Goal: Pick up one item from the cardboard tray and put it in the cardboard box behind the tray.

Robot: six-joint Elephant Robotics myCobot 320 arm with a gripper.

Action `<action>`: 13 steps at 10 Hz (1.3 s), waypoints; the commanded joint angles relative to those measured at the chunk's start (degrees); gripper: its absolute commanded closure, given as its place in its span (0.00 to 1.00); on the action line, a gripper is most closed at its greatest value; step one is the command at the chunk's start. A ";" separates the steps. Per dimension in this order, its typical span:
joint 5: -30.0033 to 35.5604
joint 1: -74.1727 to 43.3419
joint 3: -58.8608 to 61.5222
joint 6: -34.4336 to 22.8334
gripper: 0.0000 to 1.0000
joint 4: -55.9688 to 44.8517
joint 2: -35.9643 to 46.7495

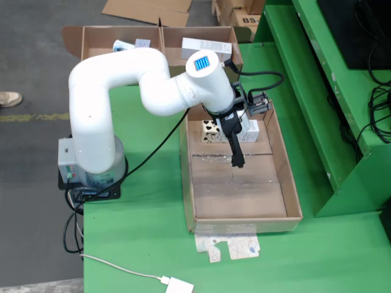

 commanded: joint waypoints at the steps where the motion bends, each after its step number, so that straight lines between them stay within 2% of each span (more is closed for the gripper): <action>1: -0.36 0.94 2.02 1.08 0.00 0.38 1.94; 4: -4.10 7.08 11.63 6.68 0.00 -4.52 -2.68; 5: -4.10 7.08 11.63 6.68 0.00 -4.52 -2.68; 6: -5.62 11.84 25.02 9.52 0.00 -10.83 -10.58; 7: -5.62 11.84 25.02 9.52 0.00 -10.83 -10.58; 8: -7.03 14.61 31.07 10.95 0.00 -13.59 -14.24; 10: -8.16 16.75 33.79 12.33 0.00 -15.21 -15.76; 11: -9.09 18.87 40.78 13.70 0.00 -19.06 -19.68; 12: -9.09 18.87 40.78 13.70 0.00 -19.06 -19.68; 13: -10.46 22.22 62.18 15.65 0.00 -28.83 -31.57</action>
